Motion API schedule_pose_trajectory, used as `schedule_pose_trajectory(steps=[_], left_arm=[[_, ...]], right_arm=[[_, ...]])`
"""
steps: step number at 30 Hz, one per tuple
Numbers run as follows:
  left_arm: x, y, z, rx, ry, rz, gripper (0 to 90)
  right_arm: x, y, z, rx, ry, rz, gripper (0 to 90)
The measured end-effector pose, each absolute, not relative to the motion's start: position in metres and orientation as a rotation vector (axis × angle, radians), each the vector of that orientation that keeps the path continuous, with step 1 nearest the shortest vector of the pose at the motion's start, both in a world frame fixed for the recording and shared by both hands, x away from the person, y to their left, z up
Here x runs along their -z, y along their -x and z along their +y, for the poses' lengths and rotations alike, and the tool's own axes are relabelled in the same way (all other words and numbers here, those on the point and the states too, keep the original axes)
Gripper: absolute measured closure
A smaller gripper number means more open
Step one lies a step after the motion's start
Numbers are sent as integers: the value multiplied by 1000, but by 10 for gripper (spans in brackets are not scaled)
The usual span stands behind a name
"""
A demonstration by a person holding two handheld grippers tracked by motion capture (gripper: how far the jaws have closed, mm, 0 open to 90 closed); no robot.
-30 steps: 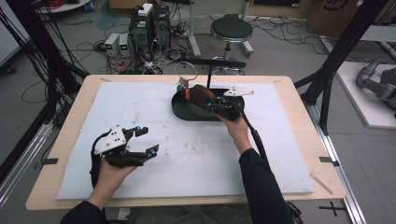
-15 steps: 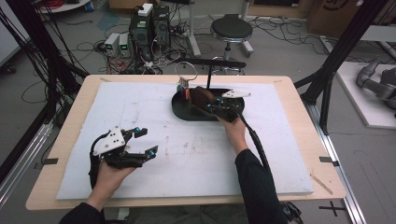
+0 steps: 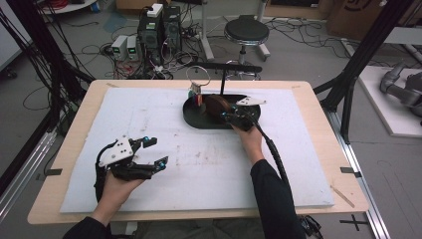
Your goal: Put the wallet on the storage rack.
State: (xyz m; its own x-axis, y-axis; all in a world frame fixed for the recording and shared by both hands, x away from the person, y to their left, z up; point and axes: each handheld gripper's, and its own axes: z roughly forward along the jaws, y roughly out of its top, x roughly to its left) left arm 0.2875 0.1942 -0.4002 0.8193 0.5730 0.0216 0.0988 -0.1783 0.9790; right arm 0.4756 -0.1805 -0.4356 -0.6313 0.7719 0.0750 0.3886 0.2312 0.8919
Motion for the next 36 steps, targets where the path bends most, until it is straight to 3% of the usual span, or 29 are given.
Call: schedule_pose_trajectory(steps=[28, 36], left_arm=[[401, -287, 194, -459, -1730, 521, 255], [401, -288, 194, -465, -1738, 522, 255]], right_arm=[[430, -473, -193, -1249, -1093, 2175, 597], [426, -472, -194, -1192, -1059, 2200, 506]])
